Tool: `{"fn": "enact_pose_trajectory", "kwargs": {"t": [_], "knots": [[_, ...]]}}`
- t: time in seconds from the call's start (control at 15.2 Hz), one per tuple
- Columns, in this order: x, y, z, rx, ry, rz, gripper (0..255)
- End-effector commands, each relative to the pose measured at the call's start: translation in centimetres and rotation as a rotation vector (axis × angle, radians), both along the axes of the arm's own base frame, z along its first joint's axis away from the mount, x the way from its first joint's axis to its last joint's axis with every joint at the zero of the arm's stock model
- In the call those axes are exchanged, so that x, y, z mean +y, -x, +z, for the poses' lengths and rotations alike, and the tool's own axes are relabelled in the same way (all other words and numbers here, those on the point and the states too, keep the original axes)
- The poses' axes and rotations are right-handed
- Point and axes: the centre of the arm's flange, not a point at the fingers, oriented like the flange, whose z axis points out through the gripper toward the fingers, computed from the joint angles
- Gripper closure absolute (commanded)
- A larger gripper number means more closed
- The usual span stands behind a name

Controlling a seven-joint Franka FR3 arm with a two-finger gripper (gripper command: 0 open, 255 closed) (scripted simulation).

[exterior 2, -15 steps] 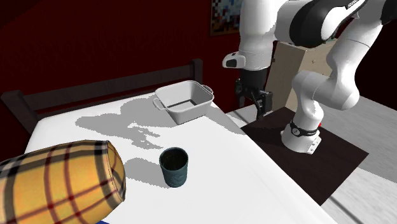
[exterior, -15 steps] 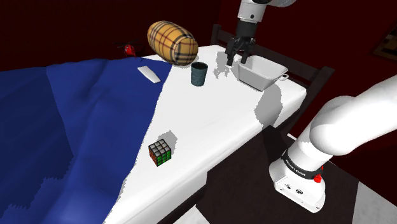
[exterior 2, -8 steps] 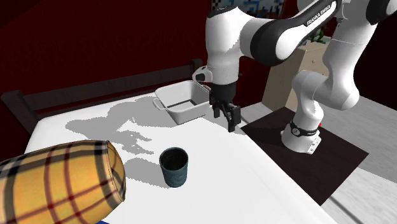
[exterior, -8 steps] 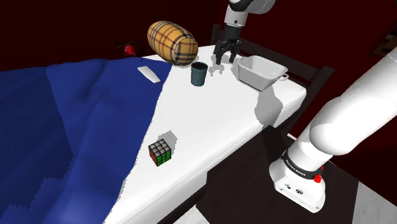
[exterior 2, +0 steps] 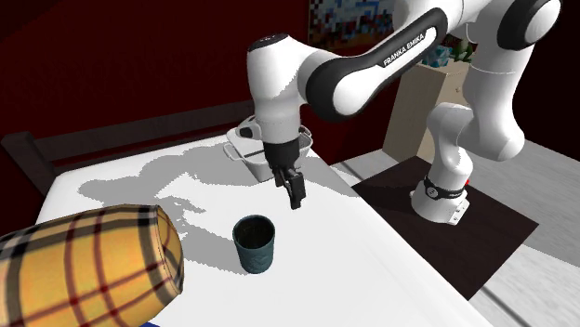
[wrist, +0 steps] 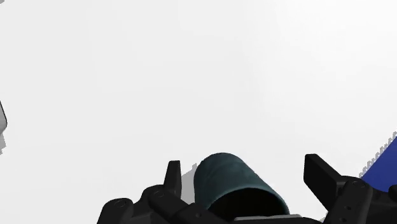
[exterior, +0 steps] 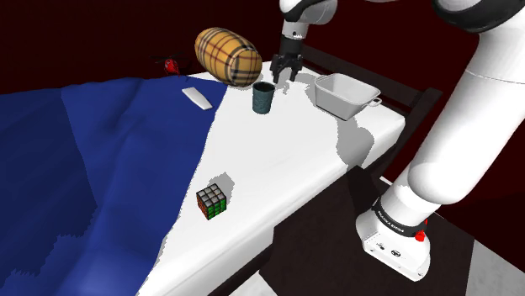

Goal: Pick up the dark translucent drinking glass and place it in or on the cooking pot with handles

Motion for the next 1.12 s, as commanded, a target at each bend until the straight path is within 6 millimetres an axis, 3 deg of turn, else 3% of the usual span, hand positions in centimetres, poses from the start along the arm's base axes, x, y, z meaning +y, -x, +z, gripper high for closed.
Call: {"fn": "enact_pose_trajectory", "kwargs": {"t": [0.0,0.4,0.92,1.06], "knots": [[-1.1,-2.4,-1.5,-0.001,0.000,-0.002,0],[-4.1,-9.1,-4.5,-0.003,0.000,-0.009,0],[-3.8,-9.3,-8.7,-0.003,0.000,-0.009,0],[-3.8,-9.3,-8.7,-0.003,0.000,-0.009,0]]}}
